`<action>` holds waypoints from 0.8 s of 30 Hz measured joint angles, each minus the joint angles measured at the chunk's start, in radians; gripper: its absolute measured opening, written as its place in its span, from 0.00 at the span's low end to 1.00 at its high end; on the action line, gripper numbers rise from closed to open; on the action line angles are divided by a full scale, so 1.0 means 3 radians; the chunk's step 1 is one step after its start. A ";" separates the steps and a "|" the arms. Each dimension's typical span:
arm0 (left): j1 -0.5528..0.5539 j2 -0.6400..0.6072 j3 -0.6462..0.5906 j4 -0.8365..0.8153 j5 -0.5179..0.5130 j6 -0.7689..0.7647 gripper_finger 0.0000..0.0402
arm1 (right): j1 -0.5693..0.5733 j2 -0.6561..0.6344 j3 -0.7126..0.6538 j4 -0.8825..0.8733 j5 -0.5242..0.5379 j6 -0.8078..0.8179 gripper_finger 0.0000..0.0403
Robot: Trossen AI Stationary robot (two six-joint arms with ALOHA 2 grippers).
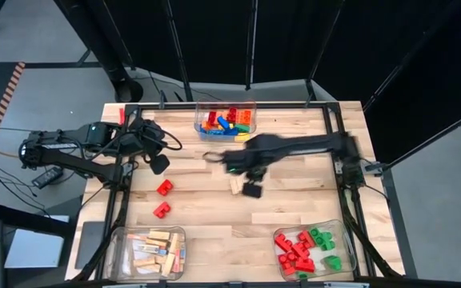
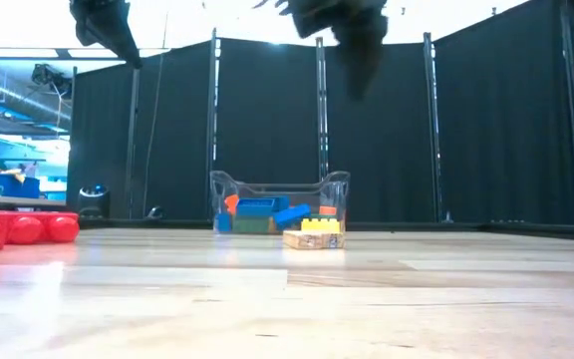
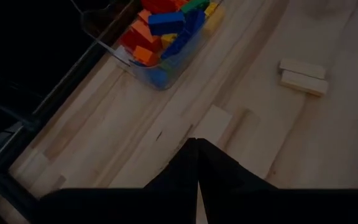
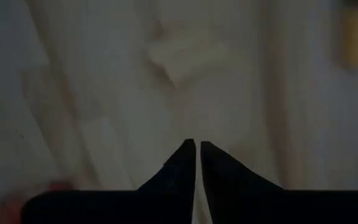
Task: Sort blocks by size
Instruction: Put the white block into the bottom left transparent bin
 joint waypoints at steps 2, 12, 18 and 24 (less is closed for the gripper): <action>0.0000 0.0000 0.0000 0.0000 0.0058 0.0000 0.03 | -0.0011 -0.0368 -0.0297 -0.0049 0.0234 0.0255 0.09; 0.0000 0.0000 0.0000 0.0149 0.0126 0.0088 0.03 | -0.0014 -0.1675 -0.2515 0.2471 0.0009 0.1861 0.31; 0.0000 0.0000 0.0000 0.0181 0.0135 0.0086 0.03 | -0.0039 -0.1162 -0.2911 0.3953 0.0061 0.1974 0.52; 0.0000 0.0000 0.0000 0.0181 0.0136 0.0086 0.03 | -0.0157 -0.0533 -0.2916 0.3919 0.0092 0.2414 0.56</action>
